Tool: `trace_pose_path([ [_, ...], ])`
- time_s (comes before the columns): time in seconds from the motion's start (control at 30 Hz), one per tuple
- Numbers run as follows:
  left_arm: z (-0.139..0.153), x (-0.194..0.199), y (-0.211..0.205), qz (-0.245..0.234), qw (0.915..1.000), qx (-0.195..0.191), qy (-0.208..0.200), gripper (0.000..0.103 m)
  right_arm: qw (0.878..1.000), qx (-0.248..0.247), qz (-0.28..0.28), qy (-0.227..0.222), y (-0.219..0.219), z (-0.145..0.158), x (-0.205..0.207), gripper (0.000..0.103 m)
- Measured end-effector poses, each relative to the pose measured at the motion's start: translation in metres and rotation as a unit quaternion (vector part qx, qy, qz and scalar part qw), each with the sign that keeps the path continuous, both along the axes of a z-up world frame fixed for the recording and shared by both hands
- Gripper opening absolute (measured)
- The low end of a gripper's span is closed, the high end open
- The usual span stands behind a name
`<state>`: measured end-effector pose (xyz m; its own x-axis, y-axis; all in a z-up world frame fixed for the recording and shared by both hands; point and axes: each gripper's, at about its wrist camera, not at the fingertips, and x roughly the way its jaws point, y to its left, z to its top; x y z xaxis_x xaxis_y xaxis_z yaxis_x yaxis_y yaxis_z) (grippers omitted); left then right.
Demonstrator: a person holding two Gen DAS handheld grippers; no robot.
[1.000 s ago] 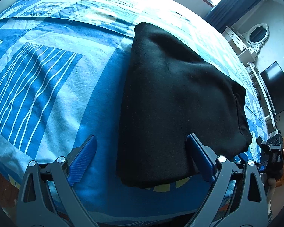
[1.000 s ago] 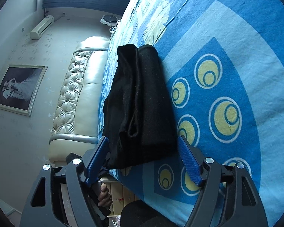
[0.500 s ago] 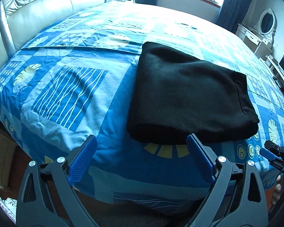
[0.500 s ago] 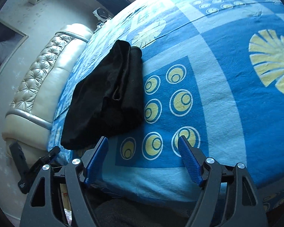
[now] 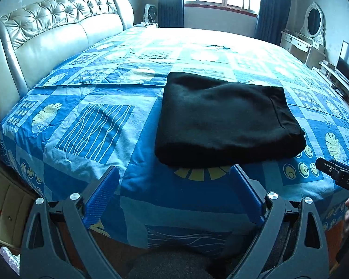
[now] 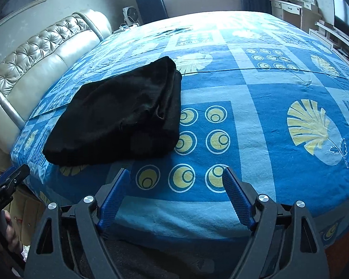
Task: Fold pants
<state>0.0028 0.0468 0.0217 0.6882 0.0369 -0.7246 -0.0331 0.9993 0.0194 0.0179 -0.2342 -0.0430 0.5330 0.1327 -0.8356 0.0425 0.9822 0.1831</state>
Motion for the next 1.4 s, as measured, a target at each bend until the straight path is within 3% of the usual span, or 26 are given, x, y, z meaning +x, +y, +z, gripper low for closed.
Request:
trace_pose_path([
  [0.23, -0.005, -0.003, -0.002, 0.006, 1.0000, -0.006, 0.000, 0.096, 1.000, -0.024, 0.003, -0.011, 0.008, 0.003, -0.006, 0.082],
  [0.47, -0.007, -0.001, -0.012, -0.006, 0.9997, 0.021, 0.010, 0.096, 1.000, -0.024, 0.013, -0.012, 0.013, 0.004, -0.007, 0.082],
  [1.4, -0.008, -0.001, -0.010, 0.002, 0.9998, 0.001, 0.022, 0.096, 0.999, -0.027, 0.022, -0.003, 0.022, 0.003, -0.009, 0.082],
])
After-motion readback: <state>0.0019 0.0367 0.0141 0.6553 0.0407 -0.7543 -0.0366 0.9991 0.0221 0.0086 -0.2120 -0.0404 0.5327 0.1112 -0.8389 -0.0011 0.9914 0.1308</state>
